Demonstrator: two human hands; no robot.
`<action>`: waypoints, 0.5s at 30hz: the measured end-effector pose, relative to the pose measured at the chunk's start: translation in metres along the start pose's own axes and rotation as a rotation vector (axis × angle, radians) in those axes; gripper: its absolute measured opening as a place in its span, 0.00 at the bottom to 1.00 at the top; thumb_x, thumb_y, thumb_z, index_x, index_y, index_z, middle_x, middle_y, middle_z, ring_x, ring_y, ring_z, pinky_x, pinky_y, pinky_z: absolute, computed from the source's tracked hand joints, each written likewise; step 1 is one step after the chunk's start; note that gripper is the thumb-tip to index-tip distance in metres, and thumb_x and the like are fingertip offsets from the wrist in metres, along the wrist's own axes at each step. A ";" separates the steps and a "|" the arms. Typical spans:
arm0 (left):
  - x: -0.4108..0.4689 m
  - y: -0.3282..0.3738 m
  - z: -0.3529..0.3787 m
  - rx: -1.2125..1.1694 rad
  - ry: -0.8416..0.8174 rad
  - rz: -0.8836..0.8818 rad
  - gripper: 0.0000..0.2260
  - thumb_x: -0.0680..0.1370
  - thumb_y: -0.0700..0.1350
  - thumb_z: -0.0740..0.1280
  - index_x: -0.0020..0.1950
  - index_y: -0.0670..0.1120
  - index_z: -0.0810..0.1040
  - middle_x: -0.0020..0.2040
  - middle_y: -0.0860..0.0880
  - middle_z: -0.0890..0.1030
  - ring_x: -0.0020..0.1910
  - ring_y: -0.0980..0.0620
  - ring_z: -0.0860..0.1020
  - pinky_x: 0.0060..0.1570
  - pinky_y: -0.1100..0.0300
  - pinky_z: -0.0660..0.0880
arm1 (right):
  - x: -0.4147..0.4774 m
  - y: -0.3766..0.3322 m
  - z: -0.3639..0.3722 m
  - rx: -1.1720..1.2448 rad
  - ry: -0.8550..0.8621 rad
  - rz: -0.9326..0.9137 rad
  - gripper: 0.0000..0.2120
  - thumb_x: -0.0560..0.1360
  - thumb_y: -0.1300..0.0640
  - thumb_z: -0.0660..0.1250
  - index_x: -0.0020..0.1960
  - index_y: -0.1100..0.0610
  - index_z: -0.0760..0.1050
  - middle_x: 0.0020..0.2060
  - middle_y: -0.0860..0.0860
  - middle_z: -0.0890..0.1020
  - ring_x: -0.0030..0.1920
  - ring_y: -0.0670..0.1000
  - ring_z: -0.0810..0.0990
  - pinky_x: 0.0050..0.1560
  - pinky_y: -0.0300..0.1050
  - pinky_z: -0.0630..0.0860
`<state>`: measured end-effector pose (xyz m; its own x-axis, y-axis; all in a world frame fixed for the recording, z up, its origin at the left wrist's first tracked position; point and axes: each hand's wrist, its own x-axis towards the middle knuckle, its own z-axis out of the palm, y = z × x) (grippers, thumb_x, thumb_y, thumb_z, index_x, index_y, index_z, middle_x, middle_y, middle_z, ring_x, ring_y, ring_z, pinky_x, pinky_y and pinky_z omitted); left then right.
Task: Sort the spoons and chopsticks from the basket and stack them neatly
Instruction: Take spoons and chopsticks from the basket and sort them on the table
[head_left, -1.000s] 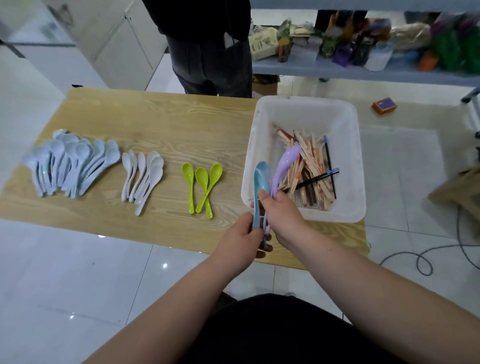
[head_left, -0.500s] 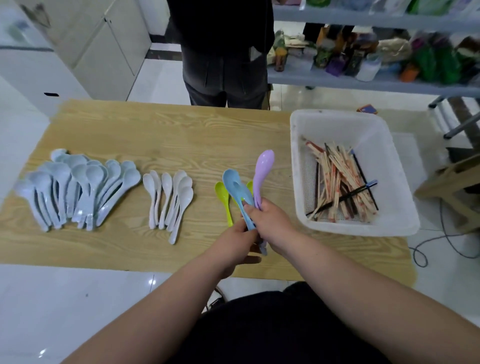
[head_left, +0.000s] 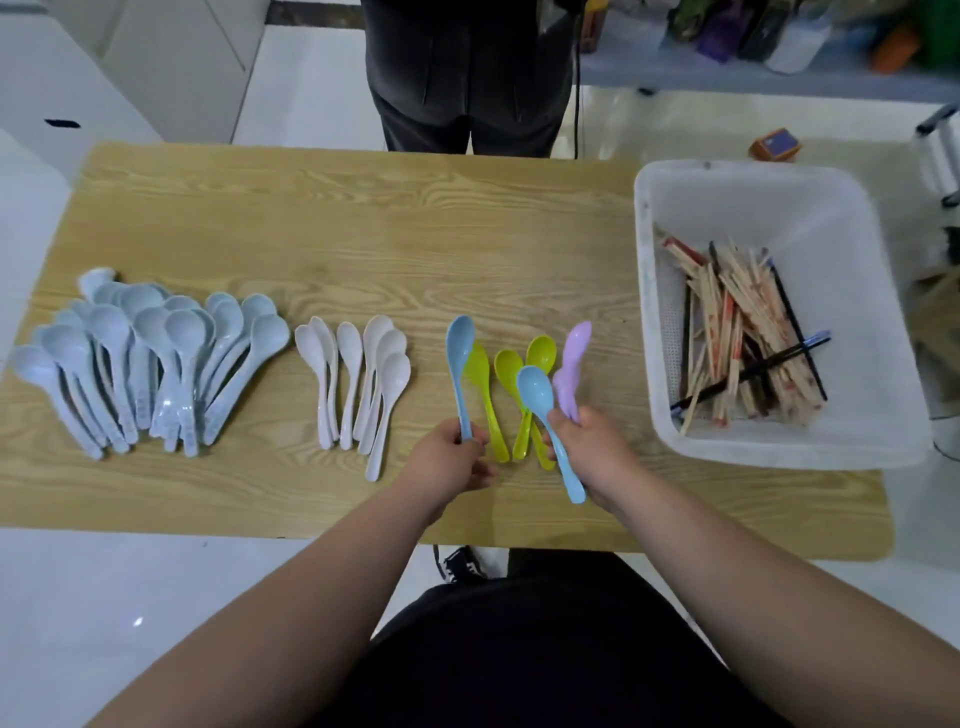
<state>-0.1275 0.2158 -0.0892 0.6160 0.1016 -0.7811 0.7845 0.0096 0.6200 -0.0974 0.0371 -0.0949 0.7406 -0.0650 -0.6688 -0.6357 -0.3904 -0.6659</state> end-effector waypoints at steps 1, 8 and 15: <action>0.007 -0.002 -0.005 0.056 0.038 0.000 0.07 0.81 0.36 0.60 0.49 0.43 0.77 0.46 0.43 0.76 0.37 0.47 0.79 0.35 0.58 0.81 | 0.006 0.003 0.002 -0.008 0.024 0.012 0.11 0.83 0.52 0.60 0.43 0.52 0.74 0.37 0.51 0.81 0.37 0.52 0.79 0.39 0.45 0.72; 0.041 -0.006 -0.023 0.627 0.200 0.184 0.12 0.79 0.42 0.65 0.62 0.49 0.76 0.50 0.48 0.81 0.44 0.47 0.80 0.43 0.50 0.79 | 0.042 0.005 0.010 -0.197 0.231 -0.055 0.13 0.84 0.52 0.60 0.56 0.60 0.77 0.50 0.61 0.82 0.52 0.61 0.79 0.46 0.47 0.67; 0.053 -0.005 -0.011 0.858 0.087 0.251 0.33 0.74 0.50 0.71 0.75 0.54 0.58 0.51 0.48 0.82 0.51 0.44 0.80 0.44 0.55 0.71 | 0.062 -0.001 0.023 -0.407 0.198 -0.084 0.14 0.81 0.52 0.62 0.57 0.62 0.77 0.54 0.63 0.82 0.56 0.65 0.79 0.50 0.53 0.72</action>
<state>-0.0994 0.2323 -0.1324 0.7965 0.0758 -0.5999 0.4317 -0.7659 0.4764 -0.0557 0.0544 -0.1432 0.8385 -0.1762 -0.5156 -0.4636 -0.7279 -0.5052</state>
